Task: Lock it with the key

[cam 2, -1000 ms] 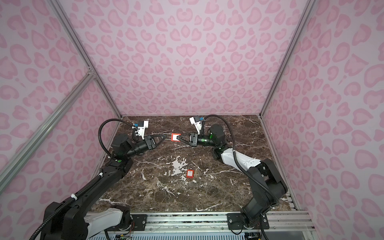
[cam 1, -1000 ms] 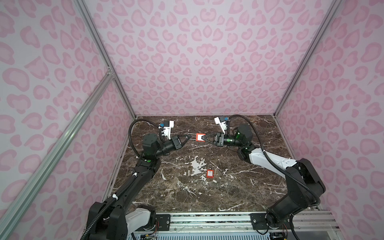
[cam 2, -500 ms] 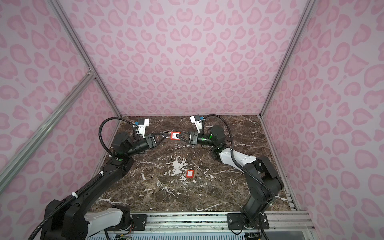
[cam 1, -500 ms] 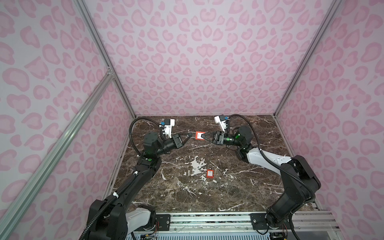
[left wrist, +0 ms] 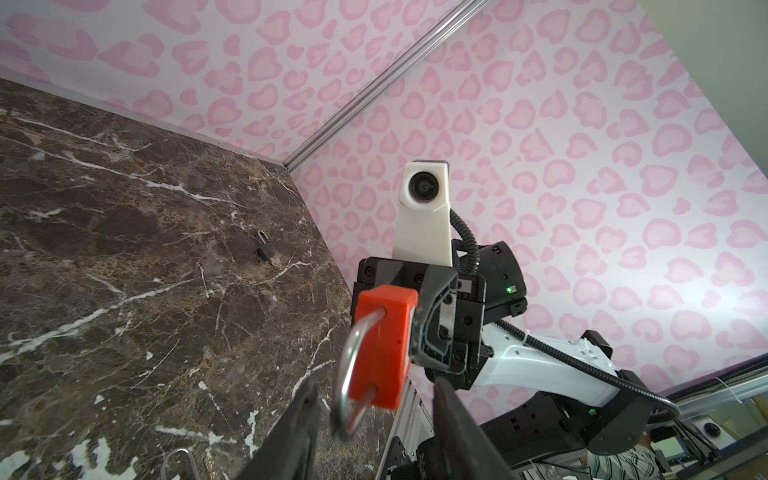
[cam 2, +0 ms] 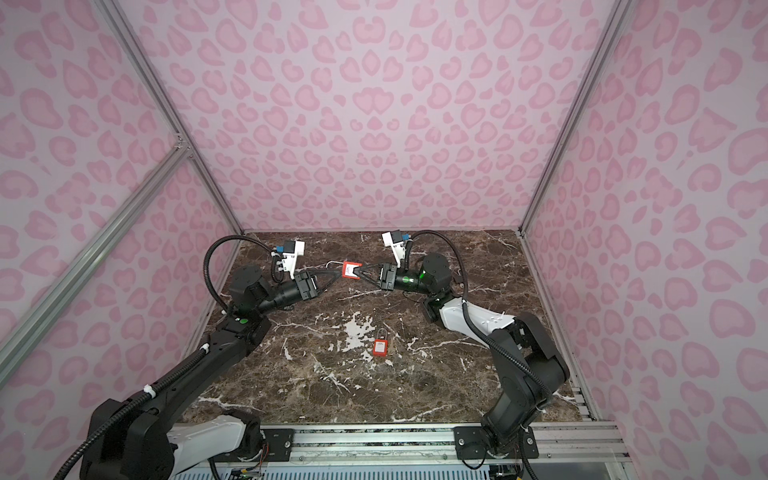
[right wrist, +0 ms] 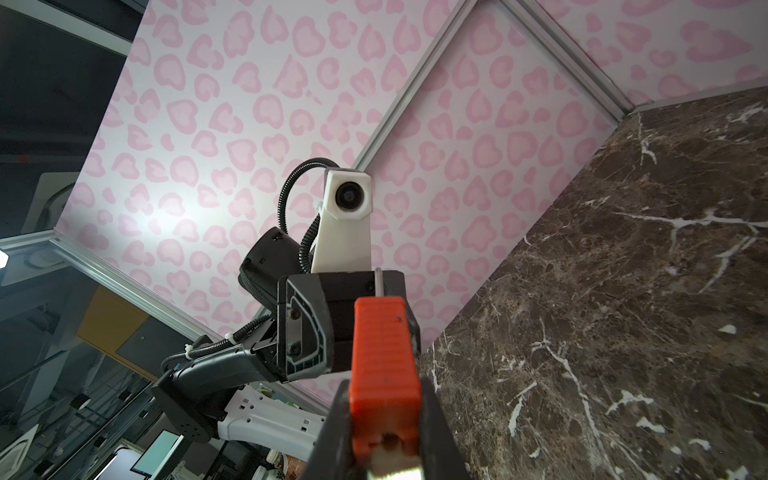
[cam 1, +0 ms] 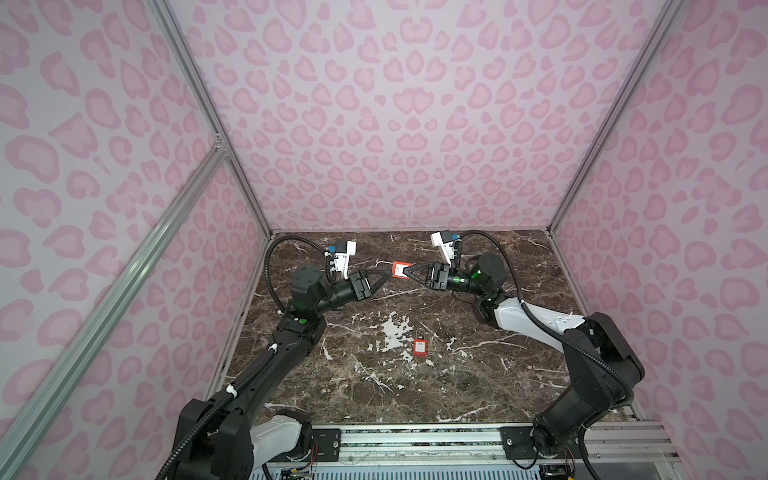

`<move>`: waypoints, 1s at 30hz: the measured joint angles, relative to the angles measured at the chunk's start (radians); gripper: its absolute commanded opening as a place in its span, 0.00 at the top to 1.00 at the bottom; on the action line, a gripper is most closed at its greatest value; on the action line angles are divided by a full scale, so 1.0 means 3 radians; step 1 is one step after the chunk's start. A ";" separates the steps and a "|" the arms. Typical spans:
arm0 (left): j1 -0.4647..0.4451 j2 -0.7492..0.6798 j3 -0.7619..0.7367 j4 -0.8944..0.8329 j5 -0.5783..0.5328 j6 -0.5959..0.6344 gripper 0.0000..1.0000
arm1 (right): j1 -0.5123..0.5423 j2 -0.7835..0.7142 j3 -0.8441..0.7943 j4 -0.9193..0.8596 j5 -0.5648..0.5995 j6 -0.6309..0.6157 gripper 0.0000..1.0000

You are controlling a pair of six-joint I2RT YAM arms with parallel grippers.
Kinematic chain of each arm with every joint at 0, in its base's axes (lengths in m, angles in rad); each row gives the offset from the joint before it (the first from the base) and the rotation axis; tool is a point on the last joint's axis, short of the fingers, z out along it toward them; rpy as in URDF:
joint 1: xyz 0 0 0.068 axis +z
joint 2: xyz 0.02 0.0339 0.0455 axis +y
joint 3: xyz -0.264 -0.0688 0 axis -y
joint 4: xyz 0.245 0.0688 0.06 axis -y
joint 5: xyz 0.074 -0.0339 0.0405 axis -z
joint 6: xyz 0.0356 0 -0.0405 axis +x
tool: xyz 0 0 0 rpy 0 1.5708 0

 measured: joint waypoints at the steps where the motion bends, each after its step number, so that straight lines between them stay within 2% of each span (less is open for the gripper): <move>1: -0.0013 0.0006 0.0000 0.0004 0.0000 0.0000 0.54 | 0.0013 0.0011 0.0000 0.0020 0.0000 0.0008 1.00; 10: -0.0051 0.0086 0.0018 0.0045 0.0020 -0.0033 0.70 | 0.0100 0.0076 0.0015 0.0102 0.0039 0.0067 1.00; 14: -0.0046 0.0106 0.0033 0.0062 0.0041 -0.0013 0.80 | 0.0126 0.0102 0.0015 0.0127 0.0086 0.0130 1.00; 18: -0.0046 0.0106 0.0033 0.0094 0.0048 0.0013 0.91 | 0.0126 0.0111 0.0017 0.0178 0.0100 0.0196 0.68; 20: -0.0052 0.0104 0.0033 0.0085 0.0037 0.0003 0.93 | 0.0121 0.0118 0.0019 0.0183 0.0099 0.0172 0.59; 25: -0.0050 0.0104 0.0033 0.0046 0.0010 -0.0001 0.95 | 0.0079 0.0163 0.0005 0.0364 0.0108 0.0215 0.53; 30: -0.0050 0.0099 0.0033 0.0036 0.0010 -0.0001 0.95 | -0.0005 0.0341 -0.0080 0.0874 0.0172 0.0613 0.53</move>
